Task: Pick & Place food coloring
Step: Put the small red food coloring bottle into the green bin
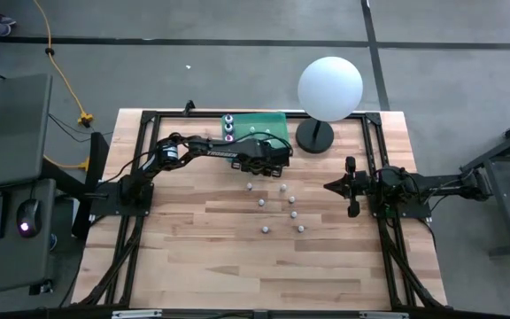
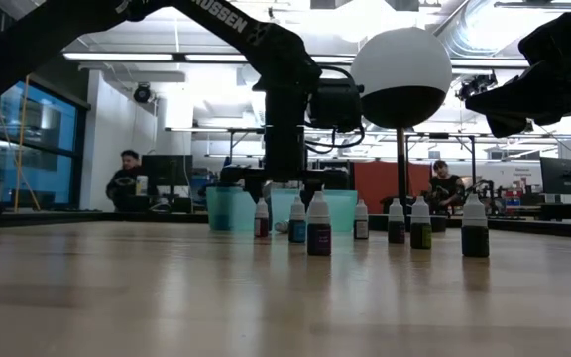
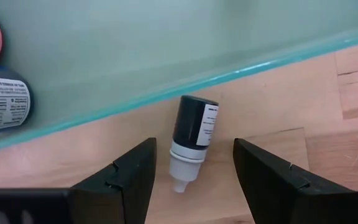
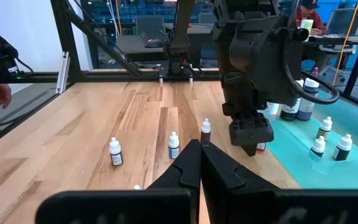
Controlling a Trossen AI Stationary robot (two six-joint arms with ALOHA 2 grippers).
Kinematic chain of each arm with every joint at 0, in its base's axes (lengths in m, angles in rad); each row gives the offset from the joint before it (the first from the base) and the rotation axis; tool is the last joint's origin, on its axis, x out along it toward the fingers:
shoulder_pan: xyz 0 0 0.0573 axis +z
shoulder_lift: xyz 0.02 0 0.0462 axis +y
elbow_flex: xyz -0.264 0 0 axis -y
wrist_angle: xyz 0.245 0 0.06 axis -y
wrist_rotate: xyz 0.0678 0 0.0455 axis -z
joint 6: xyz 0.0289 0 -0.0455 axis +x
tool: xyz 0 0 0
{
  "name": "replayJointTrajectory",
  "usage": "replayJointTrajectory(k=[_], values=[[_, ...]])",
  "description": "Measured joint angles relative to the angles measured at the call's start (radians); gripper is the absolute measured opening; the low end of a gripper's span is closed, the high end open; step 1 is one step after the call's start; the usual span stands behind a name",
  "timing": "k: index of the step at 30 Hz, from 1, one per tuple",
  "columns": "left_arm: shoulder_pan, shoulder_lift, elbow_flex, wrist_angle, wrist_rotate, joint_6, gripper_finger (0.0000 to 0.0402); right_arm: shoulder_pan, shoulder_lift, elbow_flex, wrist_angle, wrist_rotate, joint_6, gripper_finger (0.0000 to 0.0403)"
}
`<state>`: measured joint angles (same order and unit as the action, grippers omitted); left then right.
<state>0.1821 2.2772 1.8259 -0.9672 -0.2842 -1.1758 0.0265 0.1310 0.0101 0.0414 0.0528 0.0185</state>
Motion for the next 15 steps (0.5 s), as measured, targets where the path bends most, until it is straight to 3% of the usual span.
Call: replayJointTrajectory(k=[6, 15], values=[[0.0, 0.0, 0.0, 0.001, -0.002, 0.02, 0.02, 0.0, 0.0, 0.0, 0.0, 0.0, 0.0, 0.0], [0.0, 0.0, 0.0, 0.002, 0.008, 0.02, 0.0109, 0.0, 0.0, 0.0, 0.0, 0.0, 0.0, 0.0]])
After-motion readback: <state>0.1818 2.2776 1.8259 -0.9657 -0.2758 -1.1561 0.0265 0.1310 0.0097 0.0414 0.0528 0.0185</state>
